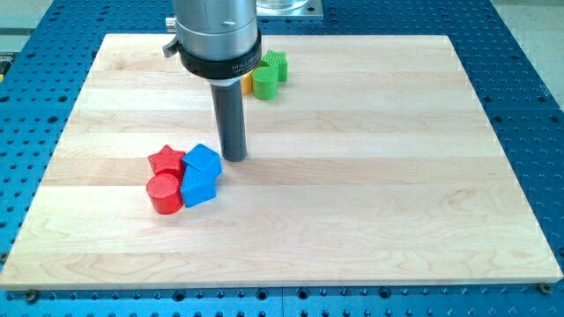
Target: Separate the red blocks and blue blocks
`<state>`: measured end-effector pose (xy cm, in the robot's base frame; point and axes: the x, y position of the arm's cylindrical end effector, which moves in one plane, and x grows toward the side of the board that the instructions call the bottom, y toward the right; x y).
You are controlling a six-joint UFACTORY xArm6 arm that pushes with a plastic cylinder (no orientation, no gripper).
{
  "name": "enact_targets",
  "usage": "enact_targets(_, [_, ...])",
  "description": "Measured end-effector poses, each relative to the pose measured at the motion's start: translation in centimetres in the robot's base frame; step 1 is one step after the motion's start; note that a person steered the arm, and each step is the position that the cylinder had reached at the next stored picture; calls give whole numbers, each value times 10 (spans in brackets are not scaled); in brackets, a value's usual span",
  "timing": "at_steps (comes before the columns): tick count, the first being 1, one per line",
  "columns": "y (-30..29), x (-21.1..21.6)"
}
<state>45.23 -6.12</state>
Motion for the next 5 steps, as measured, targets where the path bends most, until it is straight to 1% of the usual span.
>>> enact_targets(1, [-2, 4])
enact_targets(2, [17, 24])
enact_targets(3, [32, 72])
enact_targets(4, [35, 108])
enact_targets(5, [12, 110])
